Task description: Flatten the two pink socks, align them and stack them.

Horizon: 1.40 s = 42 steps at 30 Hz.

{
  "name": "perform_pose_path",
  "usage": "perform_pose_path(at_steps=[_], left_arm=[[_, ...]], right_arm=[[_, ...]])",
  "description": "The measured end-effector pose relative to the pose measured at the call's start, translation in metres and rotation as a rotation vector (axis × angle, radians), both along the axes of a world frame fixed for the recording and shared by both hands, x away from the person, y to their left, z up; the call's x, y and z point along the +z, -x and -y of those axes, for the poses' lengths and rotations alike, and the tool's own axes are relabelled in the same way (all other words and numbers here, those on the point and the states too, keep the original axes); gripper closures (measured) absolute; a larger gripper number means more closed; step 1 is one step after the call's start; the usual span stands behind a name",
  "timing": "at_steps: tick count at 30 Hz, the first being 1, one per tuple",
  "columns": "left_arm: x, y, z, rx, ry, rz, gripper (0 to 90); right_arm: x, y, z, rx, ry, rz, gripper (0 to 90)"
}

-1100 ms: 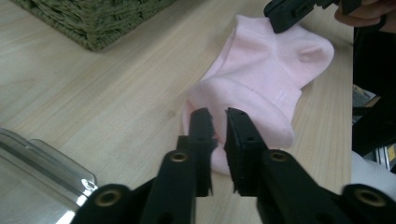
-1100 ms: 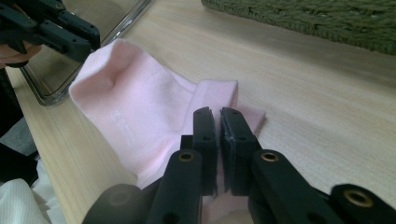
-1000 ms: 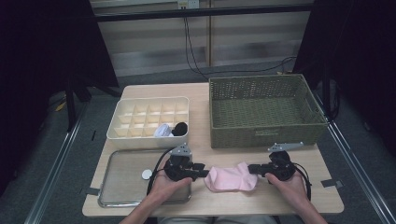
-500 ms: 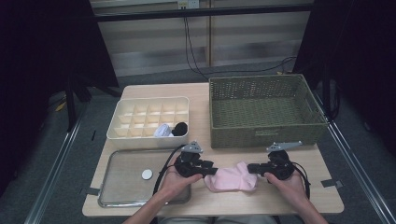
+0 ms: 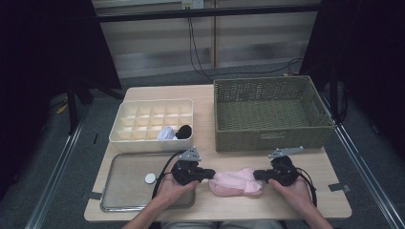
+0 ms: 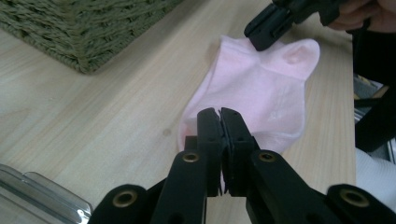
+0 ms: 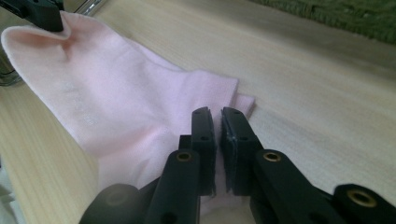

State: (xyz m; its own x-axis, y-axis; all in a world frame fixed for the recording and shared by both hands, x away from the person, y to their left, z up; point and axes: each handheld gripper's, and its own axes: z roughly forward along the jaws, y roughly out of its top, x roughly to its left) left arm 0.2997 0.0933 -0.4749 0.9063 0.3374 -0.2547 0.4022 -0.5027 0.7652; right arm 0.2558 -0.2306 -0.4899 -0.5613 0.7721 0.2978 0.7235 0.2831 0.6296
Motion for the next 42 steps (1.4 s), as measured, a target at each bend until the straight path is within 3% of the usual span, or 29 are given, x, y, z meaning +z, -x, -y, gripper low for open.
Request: perform_pose_path(at_steps=[6, 9, 13, 15, 18, 22, 25, 27, 28, 30, 34, 37, 42], left_arm=[[0.003, 0.001, 0.004, 0.018, 0.000, 0.072, 87.6], [-0.002, 0.000, 0.007, 0.007, -0.017, 0.058, 87.0], [-0.010, -0.001, 0.009, -0.003, -0.053, 0.009, 82.4], [-0.006, -0.001, 0.007, -0.005, -0.043, -0.001, 78.4], [0.003, 0.000, 0.007, -0.001, 0.007, -0.006, 69.1], [0.010, 0.004, 0.016, -0.044, 0.029, 0.000, 67.1], [0.002, 0.008, 0.026, -0.094, -0.004, -0.020, 70.5], [-0.008, 0.010, 0.029, -0.105, -0.049, -0.037, 72.4], [-0.011, 0.010, 0.028, -0.108, -0.087, -0.043, 71.8], [-0.018, 0.011, 0.025, -0.106, -0.111, -0.049, 67.6], [-0.019, 0.011, 0.020, -0.108, -0.119, -0.054, 64.5], [-0.022, 0.013, 0.021, -0.113, -0.102, -0.038, 64.3], [-0.022, 0.015, 0.020, -0.110, -0.099, -0.028, 61.2]], right_arm=[[0.010, 0.003, 0.004, -0.026, -0.037, 0.057, 86.0], [0.009, 0.005, 0.007, -0.035, -0.032, 0.048, 86.0], [0.004, 0.006, 0.008, -0.027, -0.021, 0.018, 84.4], [0.001, 0.006, 0.007, -0.020, -0.014, 0.004, 83.6], [-0.002, 0.004, 0.003, -0.012, -0.002, -0.005, 83.1], [-0.002, 0.002, 0.002, -0.005, 0.005, -0.005, 83.0], [-0.002, 0.002, 0.000, 0.000, 0.021, 0.003, 82.7], [-0.002, 0.002, 0.000, 0.005, 0.028, 0.005, 82.5], [-0.002, 0.002, 0.000, 0.006, 0.026, 0.005, 82.1], [-0.002, 0.002, 0.001, 0.005, 0.025, 0.002, 80.0], [0.001, 0.003, 0.003, 0.002, 0.002, 0.006, 72.7], [0.001, 0.004, 0.005, -0.001, -0.011, -0.007, 69.3], [-0.003, 0.005, 0.002, 0.012, 0.002, -0.034, 62.7]])
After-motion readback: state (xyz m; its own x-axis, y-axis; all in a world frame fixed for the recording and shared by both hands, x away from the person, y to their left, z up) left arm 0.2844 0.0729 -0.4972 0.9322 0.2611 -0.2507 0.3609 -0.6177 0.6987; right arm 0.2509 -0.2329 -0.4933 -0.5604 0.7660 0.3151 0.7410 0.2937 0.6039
